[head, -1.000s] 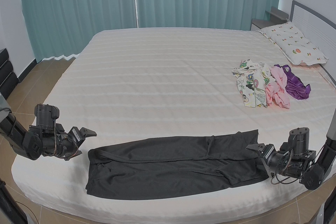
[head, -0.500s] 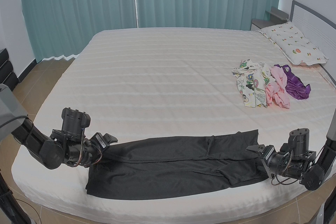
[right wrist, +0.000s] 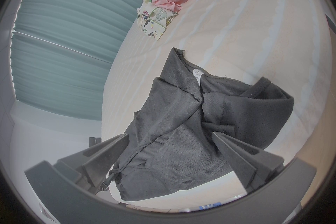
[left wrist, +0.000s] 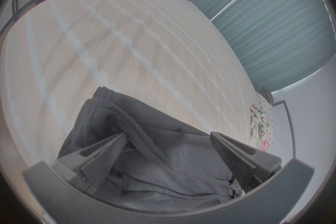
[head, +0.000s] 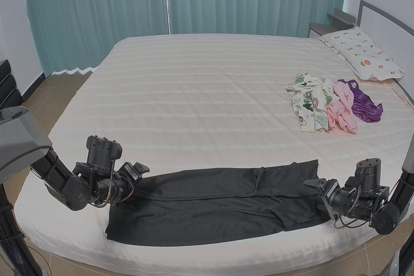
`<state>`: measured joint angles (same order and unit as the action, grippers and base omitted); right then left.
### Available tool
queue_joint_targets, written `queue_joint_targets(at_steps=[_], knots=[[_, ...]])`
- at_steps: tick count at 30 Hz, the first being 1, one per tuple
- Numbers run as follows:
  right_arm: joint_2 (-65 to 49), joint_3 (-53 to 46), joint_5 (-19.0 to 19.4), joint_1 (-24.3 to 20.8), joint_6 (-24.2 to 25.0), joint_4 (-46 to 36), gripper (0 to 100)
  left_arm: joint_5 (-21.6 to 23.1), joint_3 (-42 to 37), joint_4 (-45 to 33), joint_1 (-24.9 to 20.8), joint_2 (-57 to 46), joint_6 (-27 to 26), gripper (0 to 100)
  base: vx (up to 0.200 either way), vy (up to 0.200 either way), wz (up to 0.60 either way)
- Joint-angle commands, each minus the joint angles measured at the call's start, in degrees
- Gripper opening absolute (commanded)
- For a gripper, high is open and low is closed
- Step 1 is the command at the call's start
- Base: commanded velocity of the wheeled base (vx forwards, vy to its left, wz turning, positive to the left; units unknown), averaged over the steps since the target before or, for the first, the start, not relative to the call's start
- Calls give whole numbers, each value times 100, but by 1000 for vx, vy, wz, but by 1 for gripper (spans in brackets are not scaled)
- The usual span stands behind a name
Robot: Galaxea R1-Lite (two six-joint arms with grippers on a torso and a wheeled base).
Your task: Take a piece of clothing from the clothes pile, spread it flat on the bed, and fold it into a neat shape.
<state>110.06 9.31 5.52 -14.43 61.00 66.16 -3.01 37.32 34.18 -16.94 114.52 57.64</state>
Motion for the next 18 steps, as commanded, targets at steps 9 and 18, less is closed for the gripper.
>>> queue_joint_targets(at_steps=[9, 18], knots=[[51, 9, 1, -7, -1, 11, 100, -288, 100, 71, -2, 361, 11, 100, 0, 0, 0], [86, -26, -7, -139, 8, 380, 100, -472, 65, 27, 25, 352, -16, 0, 0, 0, 0]])
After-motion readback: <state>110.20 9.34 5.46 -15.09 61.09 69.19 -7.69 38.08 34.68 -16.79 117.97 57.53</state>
